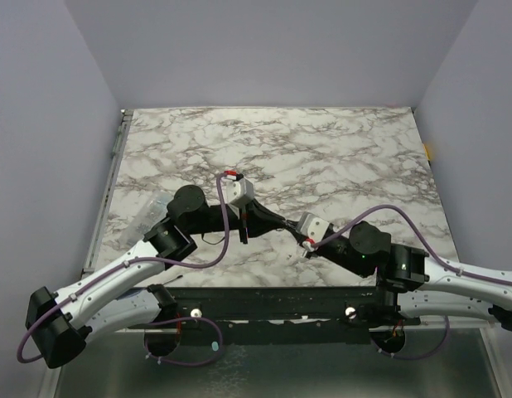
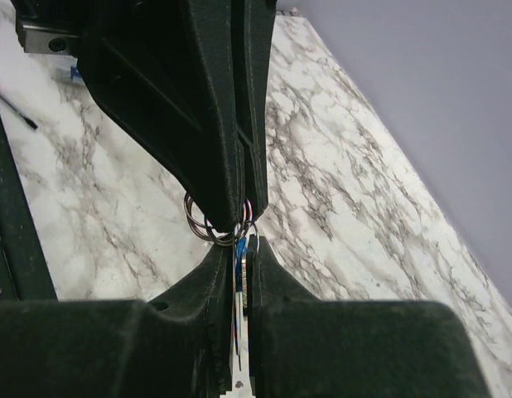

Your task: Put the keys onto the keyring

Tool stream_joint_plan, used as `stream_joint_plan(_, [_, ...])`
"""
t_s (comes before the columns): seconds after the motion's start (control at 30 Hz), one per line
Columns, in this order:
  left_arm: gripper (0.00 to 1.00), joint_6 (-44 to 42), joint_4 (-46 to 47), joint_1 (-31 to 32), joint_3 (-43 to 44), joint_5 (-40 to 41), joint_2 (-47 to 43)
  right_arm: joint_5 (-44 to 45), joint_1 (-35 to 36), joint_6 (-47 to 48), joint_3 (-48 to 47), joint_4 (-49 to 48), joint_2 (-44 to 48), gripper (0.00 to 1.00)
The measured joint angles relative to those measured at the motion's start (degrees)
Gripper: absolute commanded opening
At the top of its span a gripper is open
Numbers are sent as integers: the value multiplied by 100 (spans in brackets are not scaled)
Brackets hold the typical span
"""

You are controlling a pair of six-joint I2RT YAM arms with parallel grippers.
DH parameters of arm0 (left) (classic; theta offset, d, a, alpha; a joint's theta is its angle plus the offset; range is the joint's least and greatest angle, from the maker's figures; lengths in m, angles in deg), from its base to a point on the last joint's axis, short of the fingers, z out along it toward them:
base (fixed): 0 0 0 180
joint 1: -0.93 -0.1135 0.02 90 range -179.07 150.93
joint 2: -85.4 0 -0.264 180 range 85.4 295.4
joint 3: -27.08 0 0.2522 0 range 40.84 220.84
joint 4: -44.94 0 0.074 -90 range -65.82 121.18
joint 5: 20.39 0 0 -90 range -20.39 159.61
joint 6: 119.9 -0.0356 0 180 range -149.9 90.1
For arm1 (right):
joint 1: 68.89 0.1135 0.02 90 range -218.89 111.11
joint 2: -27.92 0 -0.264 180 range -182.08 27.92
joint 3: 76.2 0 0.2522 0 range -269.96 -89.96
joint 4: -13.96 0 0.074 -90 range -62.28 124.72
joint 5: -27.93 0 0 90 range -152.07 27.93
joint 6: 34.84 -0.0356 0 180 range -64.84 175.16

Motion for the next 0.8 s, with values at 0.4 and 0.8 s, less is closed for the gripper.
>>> stream_joint_plan(0.4, [0,417,341,-48,-39,466,-151,236,-2,-240,260,-966,-7,1])
stream_joint_plan(0.8, [8,544,431,-66,-101,660,-205,289,-22,-249,260,-1060,-55,1])
